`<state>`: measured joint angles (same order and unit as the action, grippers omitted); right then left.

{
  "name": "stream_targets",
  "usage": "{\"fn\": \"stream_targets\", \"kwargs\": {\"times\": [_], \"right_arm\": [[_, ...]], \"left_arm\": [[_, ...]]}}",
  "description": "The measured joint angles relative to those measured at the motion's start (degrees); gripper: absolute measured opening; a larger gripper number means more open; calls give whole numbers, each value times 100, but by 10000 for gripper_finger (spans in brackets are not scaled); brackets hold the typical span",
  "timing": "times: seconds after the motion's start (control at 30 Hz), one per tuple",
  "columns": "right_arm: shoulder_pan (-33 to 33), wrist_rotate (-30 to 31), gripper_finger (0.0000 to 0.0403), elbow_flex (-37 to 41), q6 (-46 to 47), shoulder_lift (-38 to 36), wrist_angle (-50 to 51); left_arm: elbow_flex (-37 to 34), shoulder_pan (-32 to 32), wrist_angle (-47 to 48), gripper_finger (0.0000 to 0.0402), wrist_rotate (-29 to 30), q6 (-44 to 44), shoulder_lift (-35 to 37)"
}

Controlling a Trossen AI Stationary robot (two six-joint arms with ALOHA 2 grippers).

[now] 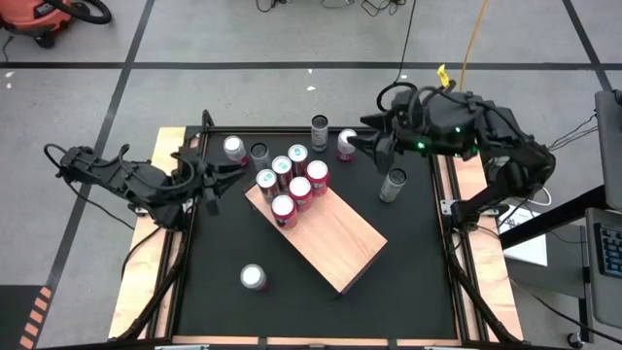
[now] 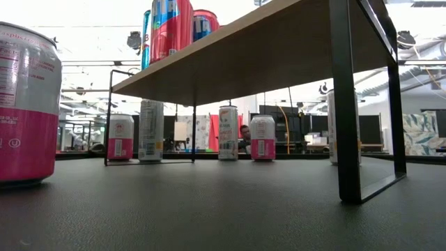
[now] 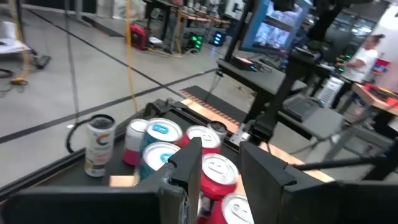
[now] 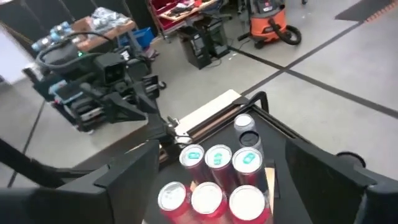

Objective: Place canned beverage on shelf
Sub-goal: Put the right pink soda can on the shelf

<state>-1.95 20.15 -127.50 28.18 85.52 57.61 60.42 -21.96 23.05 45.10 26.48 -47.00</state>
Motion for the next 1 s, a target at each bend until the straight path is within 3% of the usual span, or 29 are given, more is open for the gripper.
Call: {"fn": "stream_targets", "kwargs": {"times": [0.23, 0.63, 0.83, 1.0], "right_arm": [[826, -818, 325, 0, -850, 59, 153], [2322, -1978, 325, -4, -2582, 157, 1241], [3093, -3224, 325, -4, -3277, 475, 1219], [3531, -3645, 325, -4, -3466, 910, 1271]], "left_arm": [[0, 319, -127, 105, 52, 142, 0], [0, 1489, -806, 105, 37, 181, 0], [0, 1613, -704, 105, 27, 470, -43], [0, 1686, -529, 105, 29, 470, -121]]}}
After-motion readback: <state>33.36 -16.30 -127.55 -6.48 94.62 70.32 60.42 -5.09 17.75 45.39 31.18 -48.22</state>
